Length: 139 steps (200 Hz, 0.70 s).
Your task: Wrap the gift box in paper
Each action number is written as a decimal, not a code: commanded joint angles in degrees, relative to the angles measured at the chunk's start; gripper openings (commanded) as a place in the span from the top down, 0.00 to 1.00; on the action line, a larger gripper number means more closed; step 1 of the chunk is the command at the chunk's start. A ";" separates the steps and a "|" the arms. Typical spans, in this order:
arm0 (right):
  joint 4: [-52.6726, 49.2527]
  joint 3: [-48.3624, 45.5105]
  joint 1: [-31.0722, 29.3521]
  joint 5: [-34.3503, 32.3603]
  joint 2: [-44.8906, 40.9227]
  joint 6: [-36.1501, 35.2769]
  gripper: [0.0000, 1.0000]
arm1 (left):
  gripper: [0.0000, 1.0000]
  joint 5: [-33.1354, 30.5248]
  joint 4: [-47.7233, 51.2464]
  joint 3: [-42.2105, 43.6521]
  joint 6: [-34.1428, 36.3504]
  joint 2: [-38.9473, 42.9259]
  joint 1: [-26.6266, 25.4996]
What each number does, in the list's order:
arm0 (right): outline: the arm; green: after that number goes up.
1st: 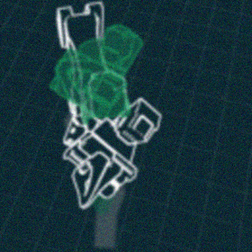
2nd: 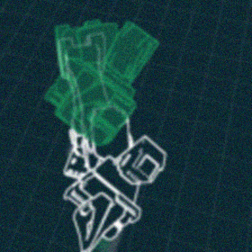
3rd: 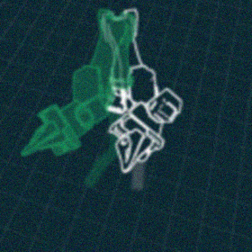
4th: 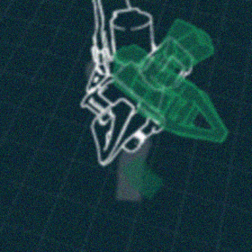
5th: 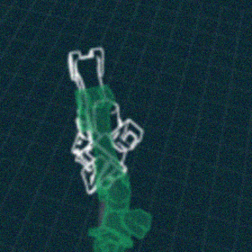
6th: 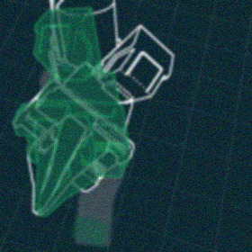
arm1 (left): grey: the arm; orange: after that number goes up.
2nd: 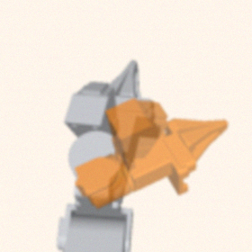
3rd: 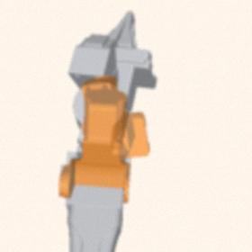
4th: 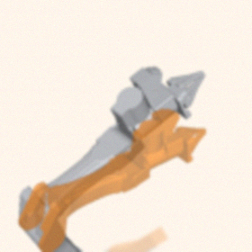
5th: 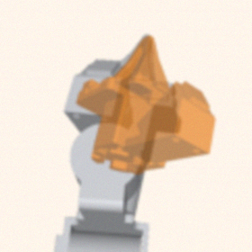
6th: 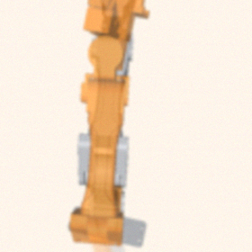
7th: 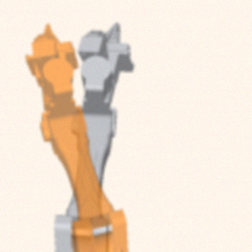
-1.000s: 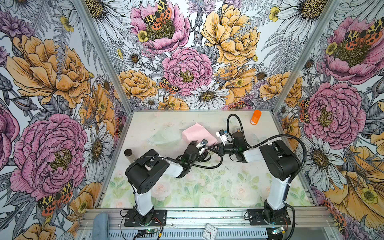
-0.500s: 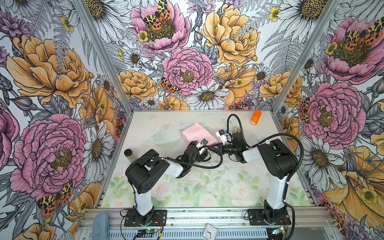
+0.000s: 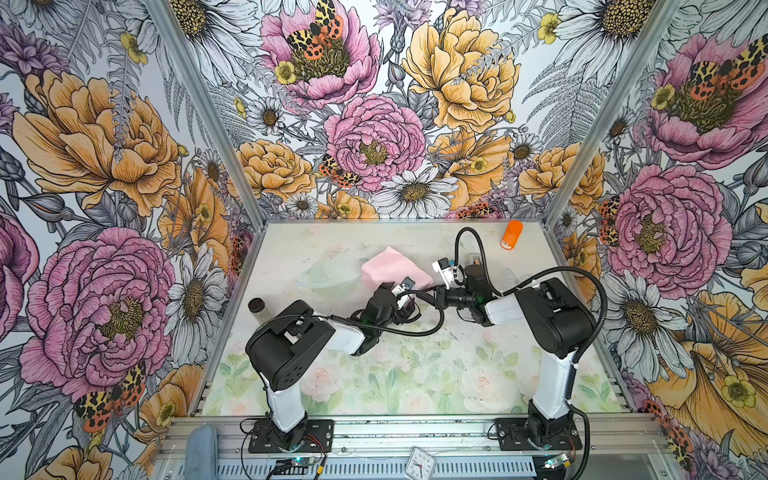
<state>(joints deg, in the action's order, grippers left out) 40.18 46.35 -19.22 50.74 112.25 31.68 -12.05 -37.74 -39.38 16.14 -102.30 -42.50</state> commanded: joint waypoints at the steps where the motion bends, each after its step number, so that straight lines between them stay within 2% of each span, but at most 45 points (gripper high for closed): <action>1: 3.02 0.23 -0.50 -0.74 0.01 -0.08 0.97 | 0.20 4.39 2.84 -0.11 -1.99 1.30 0.41; 139: 3.78 0.36 -0.47 -0.31 0.69 0.35 0.99 | 0.15 6.62 6.73 -5.54 -4.45 5.09 1.60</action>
<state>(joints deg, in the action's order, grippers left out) 41.47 46.35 -19.22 50.61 112.25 32.12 -7.62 -32.99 -42.87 13.30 -99.00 -41.69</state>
